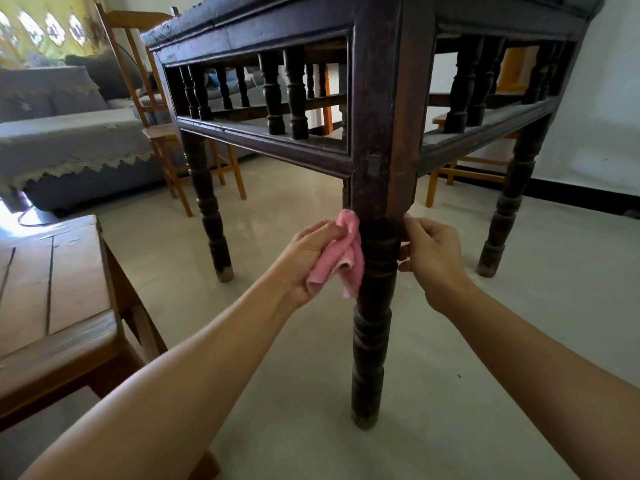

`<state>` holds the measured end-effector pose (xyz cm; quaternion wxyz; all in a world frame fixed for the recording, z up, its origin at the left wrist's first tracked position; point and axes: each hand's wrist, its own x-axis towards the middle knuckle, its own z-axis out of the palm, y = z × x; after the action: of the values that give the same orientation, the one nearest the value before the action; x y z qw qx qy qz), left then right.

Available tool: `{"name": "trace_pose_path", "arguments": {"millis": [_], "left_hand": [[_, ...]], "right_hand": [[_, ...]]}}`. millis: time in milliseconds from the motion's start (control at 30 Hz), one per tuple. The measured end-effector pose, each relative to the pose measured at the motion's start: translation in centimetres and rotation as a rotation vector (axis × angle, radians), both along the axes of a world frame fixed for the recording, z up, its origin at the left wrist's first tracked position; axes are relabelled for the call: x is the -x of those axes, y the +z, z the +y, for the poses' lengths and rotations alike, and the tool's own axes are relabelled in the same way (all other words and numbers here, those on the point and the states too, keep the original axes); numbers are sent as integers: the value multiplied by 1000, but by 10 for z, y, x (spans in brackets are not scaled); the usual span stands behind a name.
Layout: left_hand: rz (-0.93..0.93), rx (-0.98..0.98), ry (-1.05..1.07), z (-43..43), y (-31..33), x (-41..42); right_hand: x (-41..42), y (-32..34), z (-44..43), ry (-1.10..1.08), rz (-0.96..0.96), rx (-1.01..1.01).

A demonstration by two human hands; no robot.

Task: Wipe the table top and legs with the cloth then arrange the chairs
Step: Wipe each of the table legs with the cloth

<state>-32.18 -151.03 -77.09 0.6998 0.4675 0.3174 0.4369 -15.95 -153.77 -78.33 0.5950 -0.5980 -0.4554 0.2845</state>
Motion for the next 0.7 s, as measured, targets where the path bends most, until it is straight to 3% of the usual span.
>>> {"name": "trace_pose_path", "arguments": {"millis": [67,133,167,233,300,333,433,533,700], "left_hand": [[-9,34,42,-8,-3,-10],[88,-55,143,-23,-11,-20],[211,-218,228,-33,-22,-25],[570,-734,387,-52,-50,-26],[678,-1043,454,-49,-61,-16],[634,-1035,537,-37,-55,-9],[497,-761,858,-6,-13,5],[478,-878,711,-27,-15,-23],[759,-1276,382,-51,-91,6]], "right_hand": [[2,-1,-1,-2,-17,-8],[4,-3,0,-13,-58,-25],[5,-4,0,-25,-76,-34],[7,-6,-1,-44,-96,-47],[9,-5,-2,-45,-119,-39],[8,-3,-3,-37,-126,-26],[4,1,-6,-12,-105,0],[0,1,-9,14,-95,6],[-11,5,-8,-38,-49,-47]]}}
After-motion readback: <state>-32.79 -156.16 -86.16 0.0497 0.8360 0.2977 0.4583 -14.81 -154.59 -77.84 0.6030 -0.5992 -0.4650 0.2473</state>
